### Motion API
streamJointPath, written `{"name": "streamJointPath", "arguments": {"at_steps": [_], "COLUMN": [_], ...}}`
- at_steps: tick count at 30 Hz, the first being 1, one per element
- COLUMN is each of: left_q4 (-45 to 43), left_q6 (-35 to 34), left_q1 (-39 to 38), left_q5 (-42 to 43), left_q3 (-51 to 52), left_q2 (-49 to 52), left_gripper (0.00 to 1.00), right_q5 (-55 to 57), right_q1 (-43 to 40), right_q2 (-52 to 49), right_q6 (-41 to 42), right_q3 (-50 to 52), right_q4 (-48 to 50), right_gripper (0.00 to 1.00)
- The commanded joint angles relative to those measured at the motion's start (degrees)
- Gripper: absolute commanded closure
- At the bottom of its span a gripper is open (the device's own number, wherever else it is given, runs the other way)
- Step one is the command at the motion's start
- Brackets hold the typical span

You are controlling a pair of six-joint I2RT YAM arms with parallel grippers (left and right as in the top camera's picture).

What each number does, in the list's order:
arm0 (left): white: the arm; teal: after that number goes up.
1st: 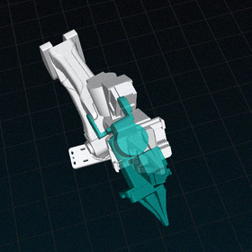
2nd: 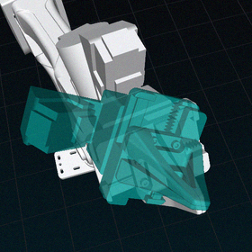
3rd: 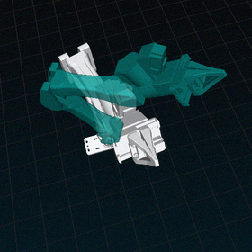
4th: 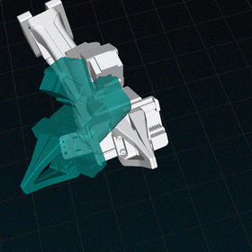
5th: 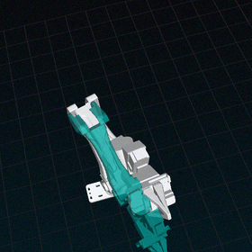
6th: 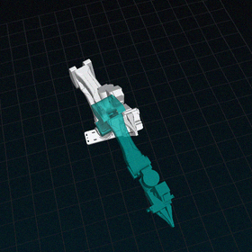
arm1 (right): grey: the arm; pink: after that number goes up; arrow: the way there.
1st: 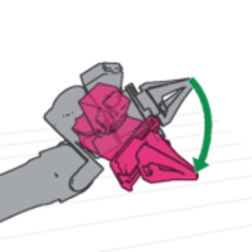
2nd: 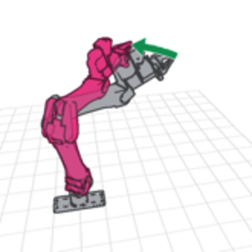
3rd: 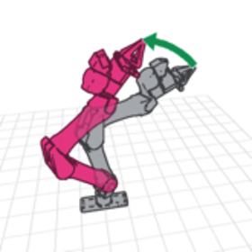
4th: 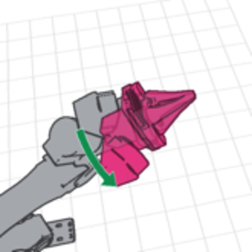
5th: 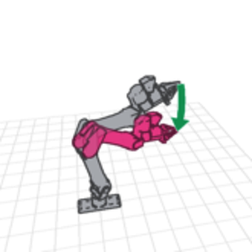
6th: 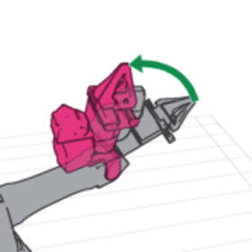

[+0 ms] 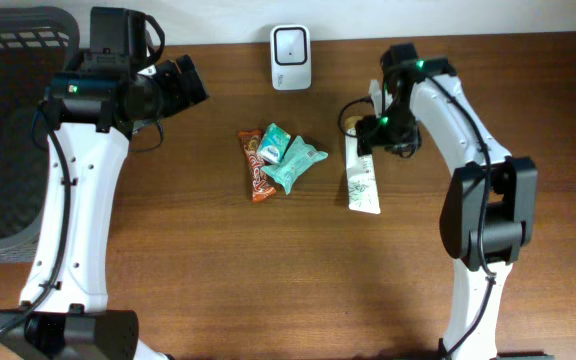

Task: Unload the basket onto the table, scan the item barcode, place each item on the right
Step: 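Hold the tube's barcode in front of the white scanner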

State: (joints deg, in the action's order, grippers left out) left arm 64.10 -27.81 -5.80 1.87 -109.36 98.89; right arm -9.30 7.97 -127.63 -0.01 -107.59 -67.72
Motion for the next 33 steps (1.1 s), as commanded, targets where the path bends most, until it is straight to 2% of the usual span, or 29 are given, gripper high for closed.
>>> {"name": "streamJointPath", "arguments": {"at_steps": [1, 3, 7, 8, 11, 13, 15, 16, 20, 25, 29, 33], "left_q4": [0.1, 0.1, 0.1, 0.1, 0.1, 0.1, 0.1, 0.1, 0.1, 0.1, 0.1, 0.1], "left_q6": [1.2, 1.2, 1.2, 1.2, 1.2, 1.2, 1.2, 1.2, 1.2, 1.2, 1.2, 1.2], "left_q1": [0.2, 0.2, 0.2, 0.2, 0.2, 0.2, 0.2, 0.2, 0.2, 0.2, 0.2, 0.2], "left_q5": [-0.2, -0.2, -0.2, -0.2, -0.2, -0.2, -0.2, -0.2, -0.2, -0.2, -0.2, -0.2], "left_q3": [-0.3, -0.3, -0.3, -0.3, -0.3, -0.3, -0.3, -0.3, -0.3, -0.3, -0.3, -0.3], "left_q2": [-0.4, -0.4, -0.4, -0.4, -0.4, -0.4, -0.4, -0.4, -0.4, -0.4, -0.4, -0.4], "left_gripper": [0.01, 0.01, 0.01, 0.01, 0.01, 0.01, 0.01, 0.01, 0.01, 0.01, 0.01, 0.01], "right_q5": [-4.1, -4.7, -5.1, -5.1, -5.1, -5.4, -5.6, -5.6, -3.6, -3.1, -0.2, 15.8], "right_q1": [1.4, 2.6, 4.8, 5.0, 4.9, 5.0, 5.6, 6.3, 9.1, 10.8, 8.5, -0.4], "right_q2": [0.5, 0.5, 0.5, 0.5, 0.5, 0.5, 0.5, 0.5, -1.2, -6.8, -3.2, 3.5], "right_q6": [-0.4, 1.0, 3.5, 3.9, 3.9, 6.9, 10.3, 11.9, 12.1, 13.0, 13.0, 13.0], "right_q3": [7.7, 11.0, 10.8, 9.5, 1.0, -6.2, -9.6, -9.6, -9.0, -9.0, -9.2, -9.3], "right_q4": [5.9, 10.0, 12.7, 12.5, 10.5, 12.6, 21.5, 29.0, 50.7, 61.0, 60.5, 43.3], "right_gripper": [0.36, 0.48, 0.89, 0.96, 0.96, 0.96, 0.96, 0.96, 0.96, 0.96, 0.96, 0.96]}}
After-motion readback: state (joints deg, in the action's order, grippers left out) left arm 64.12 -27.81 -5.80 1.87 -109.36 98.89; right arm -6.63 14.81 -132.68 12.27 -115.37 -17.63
